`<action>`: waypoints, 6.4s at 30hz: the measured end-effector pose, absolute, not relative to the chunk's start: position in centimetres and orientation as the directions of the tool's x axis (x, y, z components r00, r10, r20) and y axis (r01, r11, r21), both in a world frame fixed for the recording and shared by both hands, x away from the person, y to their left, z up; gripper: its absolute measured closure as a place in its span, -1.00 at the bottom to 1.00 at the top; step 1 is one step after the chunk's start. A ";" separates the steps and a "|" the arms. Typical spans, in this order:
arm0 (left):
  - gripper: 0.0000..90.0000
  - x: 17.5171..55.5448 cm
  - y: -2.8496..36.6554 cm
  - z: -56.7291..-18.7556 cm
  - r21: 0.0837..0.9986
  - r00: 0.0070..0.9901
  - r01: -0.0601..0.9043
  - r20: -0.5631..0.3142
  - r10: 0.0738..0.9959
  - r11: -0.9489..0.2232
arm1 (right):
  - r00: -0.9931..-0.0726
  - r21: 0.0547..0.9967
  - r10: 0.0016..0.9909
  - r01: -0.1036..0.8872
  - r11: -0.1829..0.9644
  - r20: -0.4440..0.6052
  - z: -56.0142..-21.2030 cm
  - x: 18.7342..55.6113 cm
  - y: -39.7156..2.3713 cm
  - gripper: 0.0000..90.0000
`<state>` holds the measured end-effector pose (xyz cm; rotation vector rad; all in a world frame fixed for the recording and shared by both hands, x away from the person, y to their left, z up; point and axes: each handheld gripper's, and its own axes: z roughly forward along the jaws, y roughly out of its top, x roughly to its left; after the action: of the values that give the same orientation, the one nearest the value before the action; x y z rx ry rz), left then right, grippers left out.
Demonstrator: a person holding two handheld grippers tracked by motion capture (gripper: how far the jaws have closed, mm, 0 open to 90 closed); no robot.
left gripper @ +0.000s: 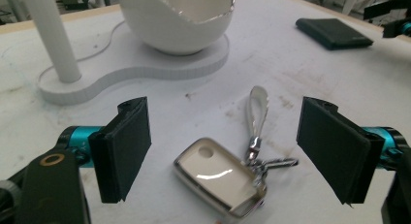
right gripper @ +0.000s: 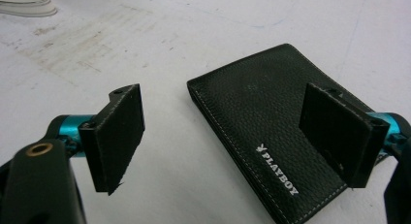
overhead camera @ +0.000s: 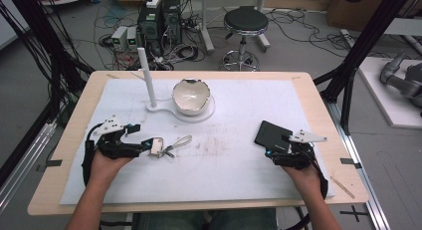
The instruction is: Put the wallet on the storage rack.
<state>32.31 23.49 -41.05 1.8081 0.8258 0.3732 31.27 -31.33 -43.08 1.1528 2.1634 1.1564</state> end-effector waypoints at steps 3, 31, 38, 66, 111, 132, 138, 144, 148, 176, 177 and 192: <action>-0.56 32.5 22.5 -40.4 0.914 0.721 0.364 -0.154 0.675 -0.180 | -0.562 0.828 0.827 0.468 0.310 0.008 -43.1 31.1 -31.4 -0.63; -0.56 38.1 7.0 -39.3 0.885 0.826 0.365 -0.163 0.540 -0.290 | -0.484 0.827 0.875 0.501 0.254 0.025 -43.1 27.6 -35.1 -0.63; -0.56 38.8 4.0 -39.2 0.877 0.840 0.363 -0.162 0.518 -0.316 | -0.497 0.822 0.867 0.503 0.268 0.022 -43.3 27.8 -34.8 -0.63; -0.56 42.6 -6.2 -39.4 0.824 0.866 0.407 -0.212 0.453 -0.393 | -0.524 0.813 0.852 0.498 0.303 0.004 -43.5 28.2 -34.6 -0.63; 0.02 43.5 -13.5 -44.3 0.708 0.860 0.460 -0.205 0.468 -0.536 | -0.545 0.794 0.838 0.505 0.339 -0.011 -43.7 27.9 -34.1 -0.63; 0.83 41.9 -11.3 -39.5 0.828 0.891 0.326 -0.108 0.441 -0.456 | -0.555 0.792 0.832 0.503 0.347 -0.011 -43.9 27.8 -33.9 -0.63; 0.84 41.8 -8.8 -37.1 0.846 0.884 0.288 -0.056 0.463 -0.448 | -0.560 0.791 0.828 0.501 0.352 -0.013 -43.9 27.8 -33.7 -0.63; 0.85 41.7 -6.1 -34.8 0.860 0.872 0.276 -0.037 0.489 -0.428 | -0.566 0.787 0.824 0.502 0.358 -0.014 -44.0 28.0 -33.5 -0.63; 0.85 41.7 -4.1 -33.1 0.872 0.860 0.265 -0.021 0.509 -0.412 | -0.570 0.788 0.821 0.499 0.362 -0.016 -44.0 28.1 -33.3 -0.63; 0.85 42.2 7.1 -26.6 0.907 0.751 0.253 0.035 0.659 -0.337 | -0.579 0.780 0.815 0.502 0.373 -0.017 -44.1 28.2 -32.5 -0.63; 0.85 42.3 7.5 -26.5 0.907 0.746 0.253 0.038 0.665 -0.336 | -0.581 0.780 0.814 0.501 0.375 -0.019 -44.1 28.2 -32.5 -0.63; 0.85 44.2 10.9 -27.3 0.889 0.675 0.310 0.044 0.736 -0.337 | -0.578 0.774 0.816 0.505 0.381 -0.024 -44.1 28.2 -32.4 -0.63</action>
<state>44.24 10.85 -27.30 1.9246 0.8159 0.5561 28.21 -32.41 -44.09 1.1430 2.2420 1.0462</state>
